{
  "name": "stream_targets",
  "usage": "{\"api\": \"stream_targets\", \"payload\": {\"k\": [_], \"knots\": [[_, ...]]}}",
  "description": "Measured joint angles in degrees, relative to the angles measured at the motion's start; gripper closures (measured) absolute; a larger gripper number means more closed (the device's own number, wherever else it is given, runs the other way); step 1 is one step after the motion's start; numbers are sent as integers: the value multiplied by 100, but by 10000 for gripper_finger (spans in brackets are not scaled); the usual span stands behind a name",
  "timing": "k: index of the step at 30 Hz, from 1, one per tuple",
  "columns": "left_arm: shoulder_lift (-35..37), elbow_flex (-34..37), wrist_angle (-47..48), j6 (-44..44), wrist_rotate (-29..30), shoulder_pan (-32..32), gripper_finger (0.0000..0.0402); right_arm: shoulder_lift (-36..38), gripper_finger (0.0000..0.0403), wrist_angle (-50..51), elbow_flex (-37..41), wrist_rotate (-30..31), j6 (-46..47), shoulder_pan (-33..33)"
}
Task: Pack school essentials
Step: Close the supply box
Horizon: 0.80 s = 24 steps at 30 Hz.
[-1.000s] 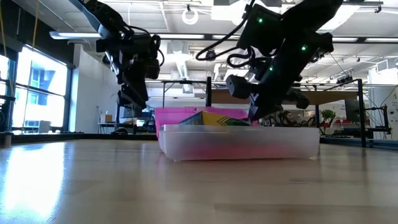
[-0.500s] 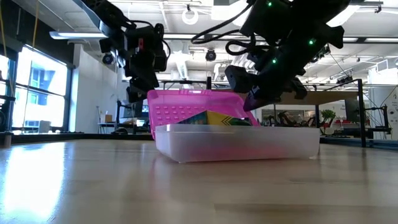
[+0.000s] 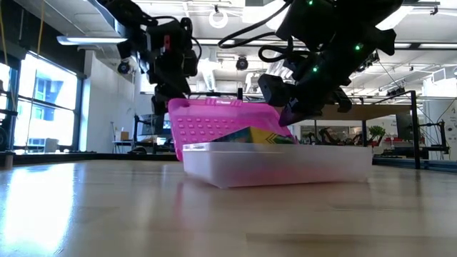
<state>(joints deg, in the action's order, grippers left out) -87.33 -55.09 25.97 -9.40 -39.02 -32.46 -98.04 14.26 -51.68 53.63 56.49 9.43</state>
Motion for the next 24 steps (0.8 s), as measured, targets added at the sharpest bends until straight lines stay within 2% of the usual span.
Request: {"api": "stream_targets", "payload": {"k": [10,20,24], "knots": [[0,0,-78,-115,118,327,275,0,403,-2,0,-2,2,2],[2,0,-63,-251,769,-62,274,0,403,-2,0,2,15,76],[7,0,-79,8,776,-59,264,0,403,-2,0,-6,41,76]]}}
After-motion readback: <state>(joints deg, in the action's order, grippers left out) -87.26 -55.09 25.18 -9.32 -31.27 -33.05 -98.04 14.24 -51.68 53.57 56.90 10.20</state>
